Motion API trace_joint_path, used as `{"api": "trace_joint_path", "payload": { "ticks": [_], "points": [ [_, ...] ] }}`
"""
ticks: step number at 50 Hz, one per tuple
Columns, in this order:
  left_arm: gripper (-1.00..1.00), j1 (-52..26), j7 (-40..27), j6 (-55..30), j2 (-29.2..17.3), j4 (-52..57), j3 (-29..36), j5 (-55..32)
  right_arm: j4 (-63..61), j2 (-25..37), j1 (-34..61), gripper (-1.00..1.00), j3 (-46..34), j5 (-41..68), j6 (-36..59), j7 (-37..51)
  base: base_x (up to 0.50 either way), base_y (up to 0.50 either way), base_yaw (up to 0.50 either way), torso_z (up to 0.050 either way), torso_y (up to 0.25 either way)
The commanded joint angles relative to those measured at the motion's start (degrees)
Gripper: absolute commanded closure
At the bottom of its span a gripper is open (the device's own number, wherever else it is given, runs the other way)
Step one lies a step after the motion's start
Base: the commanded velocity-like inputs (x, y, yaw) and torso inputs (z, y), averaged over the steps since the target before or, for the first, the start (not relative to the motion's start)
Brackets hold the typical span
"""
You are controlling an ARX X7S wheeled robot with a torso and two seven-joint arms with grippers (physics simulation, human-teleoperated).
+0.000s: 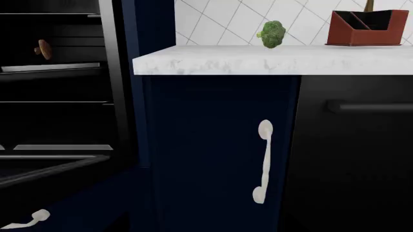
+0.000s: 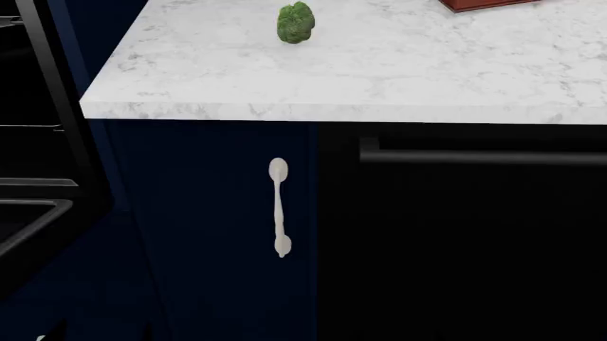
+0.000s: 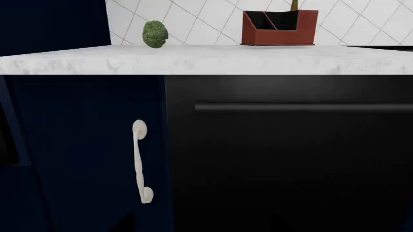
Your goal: Close the oven door
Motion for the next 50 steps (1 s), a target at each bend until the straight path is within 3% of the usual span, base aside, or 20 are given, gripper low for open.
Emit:
{"api": "trace_joint_path", "payload": {
  "ticks": [1,11,50],
  "points": [
    [-1.0,-0.4,-6.1,0.8,-5.3,-0.6,6.2,-5.3,0.0,0.9,0.0,-1.0,-1.3,0.0,-0.1,1.3,0.0,0.0,0.0,0.0,0.0],
    [-1.0,0.0,-10.2,-1.9,-6.0,0.8,7.8,-1.1,0.1,2.7,-1.7,-1.0,-3.1,1.1,-3.2,6.1,0.0,0.0,0.0,0.0,0.0],
    [-1.0,0.1,-12.6,-3.1,-7.8,2.2,10.3,-2.2,-1.1,5.9,-2.5,-1.0,-6.7,2.3,-4.6,10.3,0.0,0.0,0.0,-0.05,0.0]
  ]
}}
